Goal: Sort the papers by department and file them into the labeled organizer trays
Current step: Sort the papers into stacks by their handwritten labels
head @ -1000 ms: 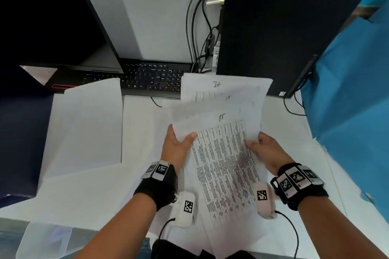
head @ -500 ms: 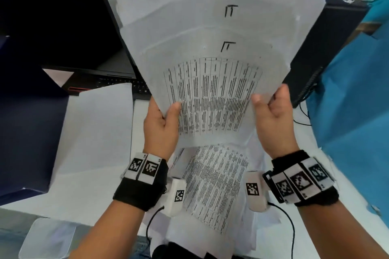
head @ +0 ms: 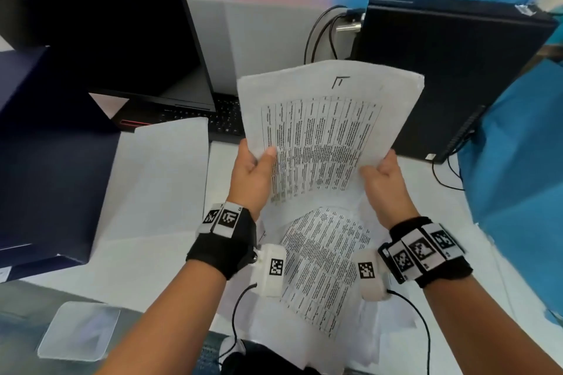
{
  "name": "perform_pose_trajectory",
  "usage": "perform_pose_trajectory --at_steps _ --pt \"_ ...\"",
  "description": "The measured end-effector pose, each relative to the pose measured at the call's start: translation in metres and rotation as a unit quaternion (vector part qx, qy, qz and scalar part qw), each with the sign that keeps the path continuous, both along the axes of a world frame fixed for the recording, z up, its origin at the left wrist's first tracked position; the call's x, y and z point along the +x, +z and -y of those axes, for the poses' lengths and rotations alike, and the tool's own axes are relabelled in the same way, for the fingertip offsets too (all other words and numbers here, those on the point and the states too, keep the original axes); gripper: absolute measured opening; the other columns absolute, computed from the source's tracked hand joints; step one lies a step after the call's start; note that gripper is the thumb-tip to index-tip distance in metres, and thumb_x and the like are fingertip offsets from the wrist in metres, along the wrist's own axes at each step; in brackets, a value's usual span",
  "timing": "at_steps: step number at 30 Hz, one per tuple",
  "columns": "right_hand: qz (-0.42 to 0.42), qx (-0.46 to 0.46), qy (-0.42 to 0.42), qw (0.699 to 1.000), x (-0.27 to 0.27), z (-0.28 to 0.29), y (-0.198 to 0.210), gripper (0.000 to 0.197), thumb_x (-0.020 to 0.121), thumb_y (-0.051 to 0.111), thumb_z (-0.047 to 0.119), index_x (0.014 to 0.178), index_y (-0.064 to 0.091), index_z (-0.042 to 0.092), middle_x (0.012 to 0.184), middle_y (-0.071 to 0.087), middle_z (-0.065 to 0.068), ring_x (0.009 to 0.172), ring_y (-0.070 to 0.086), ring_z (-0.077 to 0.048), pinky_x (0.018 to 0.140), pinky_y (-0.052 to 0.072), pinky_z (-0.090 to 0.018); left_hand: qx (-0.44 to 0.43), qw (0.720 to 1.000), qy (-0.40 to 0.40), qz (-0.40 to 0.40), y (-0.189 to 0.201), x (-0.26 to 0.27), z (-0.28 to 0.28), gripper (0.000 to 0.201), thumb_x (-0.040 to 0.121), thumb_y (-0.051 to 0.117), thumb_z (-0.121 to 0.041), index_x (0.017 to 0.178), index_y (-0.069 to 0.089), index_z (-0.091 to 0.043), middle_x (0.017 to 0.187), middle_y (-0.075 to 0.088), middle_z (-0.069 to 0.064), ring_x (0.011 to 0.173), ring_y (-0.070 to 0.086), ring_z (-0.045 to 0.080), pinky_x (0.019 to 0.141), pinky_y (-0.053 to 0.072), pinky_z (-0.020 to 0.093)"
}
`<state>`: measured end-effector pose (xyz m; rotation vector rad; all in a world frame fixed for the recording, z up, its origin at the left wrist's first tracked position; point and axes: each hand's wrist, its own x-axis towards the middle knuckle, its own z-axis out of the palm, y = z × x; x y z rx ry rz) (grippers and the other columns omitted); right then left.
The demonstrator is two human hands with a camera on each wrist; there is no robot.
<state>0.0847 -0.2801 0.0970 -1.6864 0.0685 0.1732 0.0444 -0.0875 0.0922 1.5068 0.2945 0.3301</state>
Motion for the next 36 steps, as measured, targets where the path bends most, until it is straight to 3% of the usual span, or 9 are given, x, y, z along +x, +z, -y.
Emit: perform_pose_trajectory --at_steps 5,8,13,17,19,23,27,31,36 --pt "0.049 -0.013 -0.013 0.999 0.005 -0.012 0.012 0.02 0.096 0.045 0.008 0.105 0.047 0.025 0.107 0.061 0.005 0.097 0.06 -0.01 0.09 0.052 -0.035 -0.006 1.0 0.005 -0.005 0.012 -0.009 -0.028 0.034 0.094 0.054 -0.011 0.126 0.043 -0.013 0.119 0.064 0.0 0.11 0.062 0.011 0.095 0.049 0.03" --pt "0.059 -0.012 -0.006 0.998 0.007 -0.033 0.014 0.019 0.096 0.047 0.01 0.112 0.045 0.02 0.107 0.061 0.004 0.096 0.06 -0.008 0.084 0.052 -0.029 0.065 0.996 0.014 -0.062 0.003 -0.021 -0.05 0.033 0.092 0.056 -0.011 0.119 0.039 -0.018 0.095 0.063 -0.007 0.077 0.063 -0.006 0.076 0.052 0.019" --pt "-0.023 -0.062 0.07 0.995 0.003 -0.09 -0.013 0.027 0.092 0.045 0.005 0.115 0.04 0.018 0.105 0.061 0.003 0.089 0.062 -0.009 0.075 0.054 -0.027 0.115 0.975 0.161 -0.103 -0.018 -0.059 -0.088 0.048 0.089 0.055 0.0 0.124 0.031 -0.023 0.091 0.057 -0.001 0.062 0.056 0.008 0.052 0.047 0.011" --pt "-0.044 -0.098 0.103 0.989 -0.016 -0.146 -0.039 0.033 0.089 0.042 -0.002 0.109 0.03 0.021 0.107 0.062 -0.009 0.089 0.064 -0.023 0.074 0.052 -0.031 0.218 0.936 0.207 -0.183 -0.046 -0.091 -0.139 0.033 0.088 0.052 0.001 0.088 0.05 -0.031 0.087 0.059 0.0 0.06 0.052 0.01 0.051 0.042 0.016" --pt "-0.038 -0.12 0.144 0.982 -0.025 -0.172 -0.052 0.037 0.088 0.04 -0.007 0.111 0.031 0.021 0.105 0.06 -0.008 0.08 0.062 -0.022 0.067 0.05 -0.029 0.243 0.919 0.201 -0.237 -0.059 -0.102 -0.165 0.04 0.087 0.047 0.003 0.082 0.055 -0.036 0.093 0.064 0.004 0.062 0.054 0.015 0.057 0.045 0.023" --pt "-0.06 -0.215 0.249 0.942 -0.033 -0.214 -0.077 0.046 0.085 0.037 -0.01 0.118 0.053 0.017 0.106 0.056 -0.007 0.063 0.052 -0.013 0.046 0.042 -0.016 0.263 0.895 0.157 -0.324 -0.078 -0.119 -0.208 0.044 0.084 0.041 0.007 0.115 0.058 -0.019 0.12 0.06 0.011 0.091 0.063 0.03 0.084 0.052 0.035" --pt "-0.057 -0.274 0.291 0.915 -0.03 -0.249 -0.091 0.05 0.083 0.037 -0.013 0.119 0.06 0.012 0.134 0.05 -0.008 0.109 0.056 -0.022 0.077 0.043 -0.018 0.292 0.877 0.114 -0.364 -0.089 -0.118 -0.242 0.05 0.085 0.039 0.012 0.129 0.05 -0.011 0.137 0.044 0.012 0.113 0.055 0.027 0.092 0.037 0.02" --pt "-0.054 -0.288 0.296 0.909 -0.021 -0.279 -0.098 0.048 0.085 0.039 -0.012 0.12 0.06 0.012 0.133 0.051 -0.01 0.101 0.056 -0.022 0.07 0.044 -0.019 0.339 0.846 0.109 -0.396 -0.099 -0.099 -0.268 0.052 0.082 0.055 -0.001 0.132 0.047 -0.011 0.142 0.037 0.014 0.127 0.04 0.032 0.108 0.034 0.037" --pt "-0.042 -0.325 0.316 0.89 -0.014 -0.299 -0.111 0.044 0.089 0.042 -0.007 0.127 0.055 0.012 0.134 0.051 -0.011 0.117 0.054 -0.024 0.081 0.039 -0.017 0.44 0.783 0.044 -0.437 -0.106 -0.089 -0.269 0.068 0.078 0.069 -0.031 0.137 0.039 -0.016 0.157 0.005 0.01 0.143 0.01 0.032 0.114 0.023 0.048"
